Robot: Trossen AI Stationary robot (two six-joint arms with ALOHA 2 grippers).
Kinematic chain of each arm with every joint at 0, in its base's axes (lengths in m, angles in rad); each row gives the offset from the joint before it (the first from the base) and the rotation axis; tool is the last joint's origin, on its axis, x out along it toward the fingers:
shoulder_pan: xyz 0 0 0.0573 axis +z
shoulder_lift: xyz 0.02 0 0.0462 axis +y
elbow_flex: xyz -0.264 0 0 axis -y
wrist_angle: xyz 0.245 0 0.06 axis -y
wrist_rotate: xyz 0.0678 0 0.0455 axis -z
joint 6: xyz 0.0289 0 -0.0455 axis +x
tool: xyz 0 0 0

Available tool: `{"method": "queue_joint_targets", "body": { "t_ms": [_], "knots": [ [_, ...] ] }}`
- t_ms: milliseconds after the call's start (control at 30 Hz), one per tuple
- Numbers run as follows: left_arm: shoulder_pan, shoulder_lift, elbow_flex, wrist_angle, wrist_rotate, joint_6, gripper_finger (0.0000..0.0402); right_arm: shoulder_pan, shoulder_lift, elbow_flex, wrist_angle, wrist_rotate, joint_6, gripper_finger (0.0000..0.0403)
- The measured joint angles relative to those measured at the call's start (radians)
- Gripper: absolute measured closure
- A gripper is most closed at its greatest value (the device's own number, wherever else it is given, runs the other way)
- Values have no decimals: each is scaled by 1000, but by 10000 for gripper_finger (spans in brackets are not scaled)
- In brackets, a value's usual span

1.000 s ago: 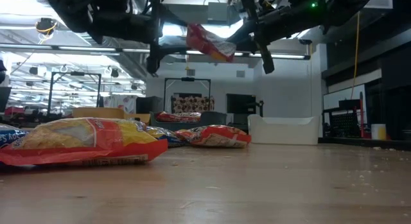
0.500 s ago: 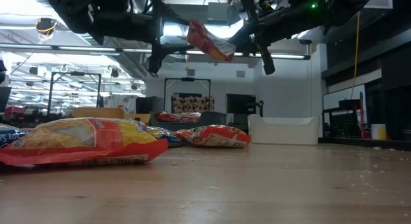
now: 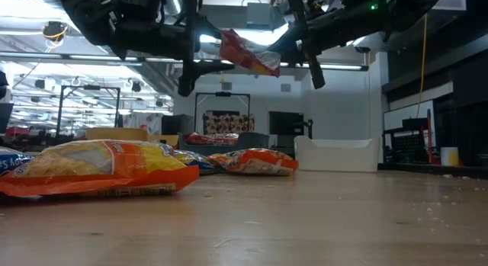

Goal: Sort Maruchan noodles
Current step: Put the red bag into the blue bin

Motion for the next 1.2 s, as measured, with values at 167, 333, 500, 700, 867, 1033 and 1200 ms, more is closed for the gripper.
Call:
{"method": "queue_joint_targets", "body": {
  "t_ms": [167,333,500,700,867,1033,1200],
  "knots": [
    [3,0,0,0,-35,0,194,1,0,0,0,-22,-21,398],
    [4,0,0,-3,-42,1,220,2,0,0,2,-45,-59,372],
    [4,0,0,-6,-48,1,268,2,0,0,2,-41,-61,315],
    [5,0,0,-4,-57,9,314,0,0,0,1,-37,-115,269],
    [23,0,0,-3,-56,8,341,0,-3,0,-5,-72,-147,256],
    [53,0,0,-1,-55,0,364,0,-39,0,-41,-95,-155,258],
    [84,0,0,-8,-62,-19,371,0,-110,0,-122,-88,-178,258]
  ]
}}
